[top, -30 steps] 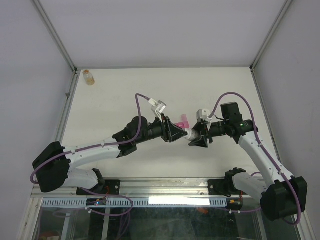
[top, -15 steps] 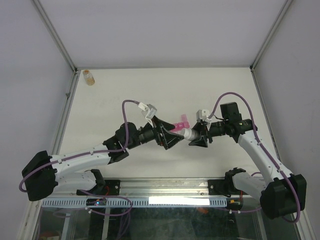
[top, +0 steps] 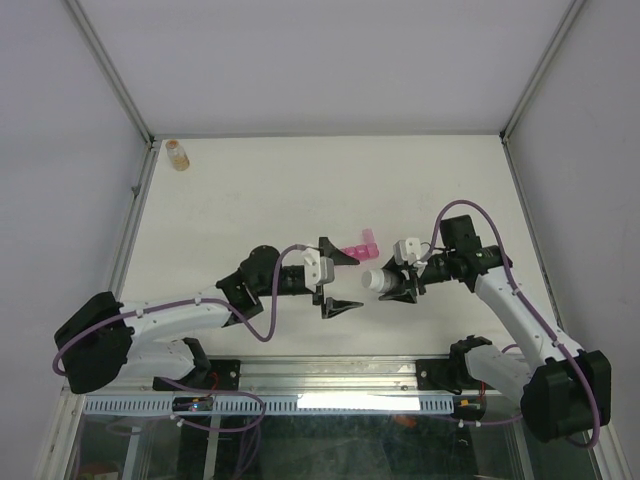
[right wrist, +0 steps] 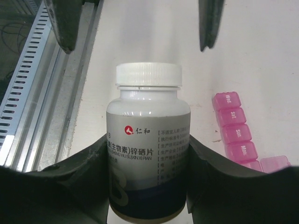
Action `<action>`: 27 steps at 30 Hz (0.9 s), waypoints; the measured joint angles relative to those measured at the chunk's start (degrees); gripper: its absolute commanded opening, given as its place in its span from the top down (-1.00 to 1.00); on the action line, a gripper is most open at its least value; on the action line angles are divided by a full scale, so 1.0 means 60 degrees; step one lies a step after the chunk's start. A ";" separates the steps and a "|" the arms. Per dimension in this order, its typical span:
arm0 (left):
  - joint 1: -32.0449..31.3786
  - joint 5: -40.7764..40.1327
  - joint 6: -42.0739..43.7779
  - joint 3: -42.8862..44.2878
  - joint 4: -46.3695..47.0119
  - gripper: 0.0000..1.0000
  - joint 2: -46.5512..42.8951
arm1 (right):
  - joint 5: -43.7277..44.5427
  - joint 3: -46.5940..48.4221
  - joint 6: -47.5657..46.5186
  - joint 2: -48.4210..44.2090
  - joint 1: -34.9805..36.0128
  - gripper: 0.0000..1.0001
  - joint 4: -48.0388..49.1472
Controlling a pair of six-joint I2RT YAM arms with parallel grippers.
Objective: Sort the pills into containers
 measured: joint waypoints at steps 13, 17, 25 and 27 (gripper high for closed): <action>0.0160 0.0867 0.0546 0.1362 -0.0550 -0.20 0.1402 | -0.0004 -0.0022 -0.0448 -0.0058 0.0000 1.00 -0.0029; 0.0160 0.0882 0.0474 0.1362 -0.0546 -0.13 0.1402 | -0.0004 -0.0022 -0.0448 -0.0058 0.0000 1.00 -0.0029; 0.0160 0.0889 0.0288 0.1362 -0.0525 0.02 0.1443 | -0.0004 -0.0022 -0.0444 -0.0058 0.0000 1.00 -0.0029; 0.0160 0.0889 0.0189 0.1362 -0.0499 0.03 0.1519 | -0.0004 -0.0022 -0.0441 -0.0058 0.0000 1.00 -0.0029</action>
